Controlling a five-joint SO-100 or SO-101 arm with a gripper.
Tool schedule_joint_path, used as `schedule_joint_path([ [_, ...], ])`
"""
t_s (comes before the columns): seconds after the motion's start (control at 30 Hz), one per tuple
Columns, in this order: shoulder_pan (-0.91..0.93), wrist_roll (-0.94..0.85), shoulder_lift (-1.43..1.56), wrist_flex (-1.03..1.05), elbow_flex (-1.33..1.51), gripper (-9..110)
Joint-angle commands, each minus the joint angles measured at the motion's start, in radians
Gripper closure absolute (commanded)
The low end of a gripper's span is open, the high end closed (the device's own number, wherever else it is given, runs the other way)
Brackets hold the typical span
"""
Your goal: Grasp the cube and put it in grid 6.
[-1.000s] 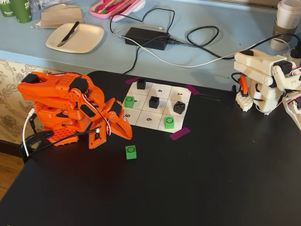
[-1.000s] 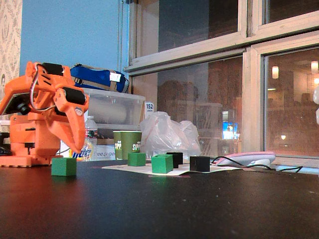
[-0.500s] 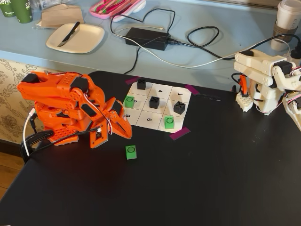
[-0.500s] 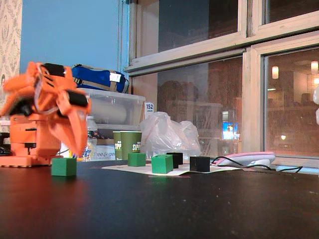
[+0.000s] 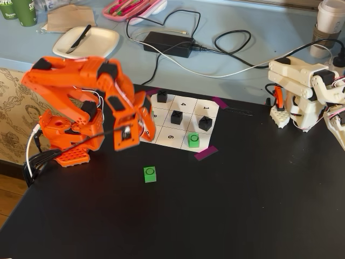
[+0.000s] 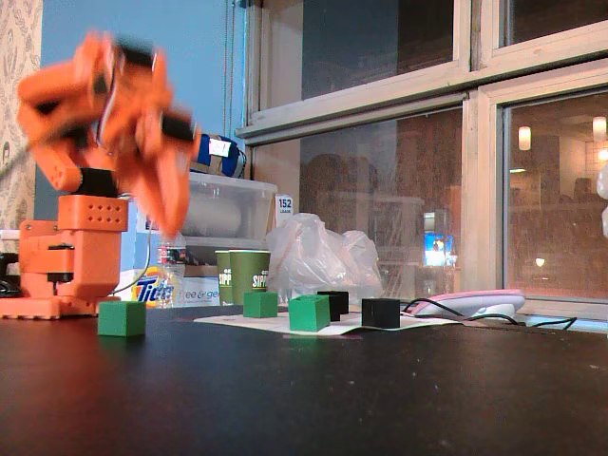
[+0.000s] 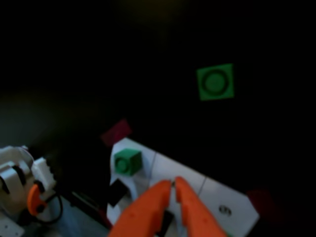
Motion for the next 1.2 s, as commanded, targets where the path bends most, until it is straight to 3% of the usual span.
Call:
schedule_joint_path([
  [0.0, 0.008, -0.114, -0.146, 0.189, -0.287, 101],
  [0.13, 0.064, -0.311, -0.291, 0.302, -0.417, 101],
  [0.27, 0.181, -0.439, -0.388, 0.273, -0.431, 101],
  [0.67, 0.262, -0.488, -0.546, 0.39, -0.601, 101],
  [0.93, 0.288, -0.543, -0.543, 0.506, -0.701, 79],
  [1.03, 0.324, -0.543, -0.545, 0.445, -0.607, 70],
  [1.17, 0.36, -0.549, -0.545, 0.354, -0.482, 66],
])
